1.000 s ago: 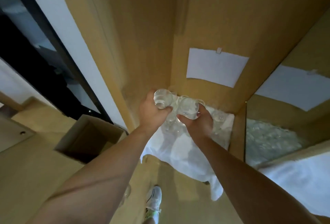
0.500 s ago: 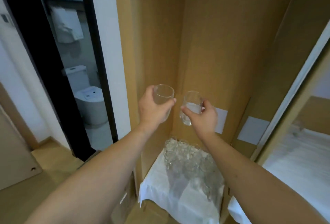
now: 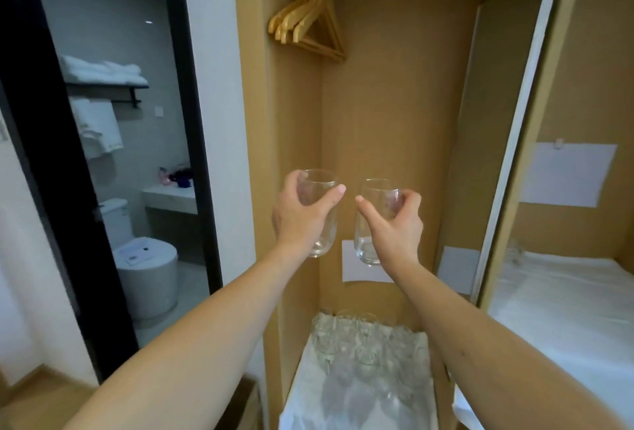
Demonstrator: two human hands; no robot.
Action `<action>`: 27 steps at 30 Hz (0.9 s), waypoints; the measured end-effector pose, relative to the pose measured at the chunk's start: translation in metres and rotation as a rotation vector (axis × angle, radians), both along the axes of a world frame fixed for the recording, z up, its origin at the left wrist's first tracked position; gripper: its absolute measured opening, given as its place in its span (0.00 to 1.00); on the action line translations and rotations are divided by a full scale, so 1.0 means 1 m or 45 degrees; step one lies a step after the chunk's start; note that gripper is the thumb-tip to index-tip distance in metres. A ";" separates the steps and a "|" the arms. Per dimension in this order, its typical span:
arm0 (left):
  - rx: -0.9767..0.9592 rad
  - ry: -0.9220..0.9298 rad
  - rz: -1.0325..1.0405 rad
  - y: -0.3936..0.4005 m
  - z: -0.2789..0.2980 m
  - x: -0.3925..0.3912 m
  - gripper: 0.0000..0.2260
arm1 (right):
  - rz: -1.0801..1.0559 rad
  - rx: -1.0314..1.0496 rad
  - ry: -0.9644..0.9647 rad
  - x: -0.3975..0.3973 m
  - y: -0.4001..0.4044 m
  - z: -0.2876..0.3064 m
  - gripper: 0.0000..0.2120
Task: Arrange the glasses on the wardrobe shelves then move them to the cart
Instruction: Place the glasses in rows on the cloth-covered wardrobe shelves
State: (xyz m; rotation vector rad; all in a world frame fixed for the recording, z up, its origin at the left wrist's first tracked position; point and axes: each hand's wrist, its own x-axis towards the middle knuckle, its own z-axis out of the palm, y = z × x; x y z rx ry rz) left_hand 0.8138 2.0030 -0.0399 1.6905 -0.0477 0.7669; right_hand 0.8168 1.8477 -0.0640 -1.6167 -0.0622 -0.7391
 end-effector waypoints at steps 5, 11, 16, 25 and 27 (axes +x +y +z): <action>-0.056 -0.058 -0.185 -0.004 0.008 -0.026 0.23 | -0.100 0.089 -0.012 -0.040 0.001 0.002 0.36; -0.122 0.007 -0.394 -0.032 0.008 -0.048 0.24 | -0.268 0.027 -0.002 -0.079 -0.022 0.006 0.33; -0.129 0.091 -0.512 -0.072 0.010 -0.063 0.27 | -0.386 0.025 0.015 -0.107 -0.058 0.008 0.33; -0.121 0.137 -0.655 -0.168 0.015 -0.081 0.24 | -0.565 -0.007 0.041 -0.138 -0.158 0.015 0.29; -0.134 0.144 -0.680 -0.195 0.015 -0.085 0.24 | -0.585 -0.003 0.035 -0.147 -0.185 0.015 0.28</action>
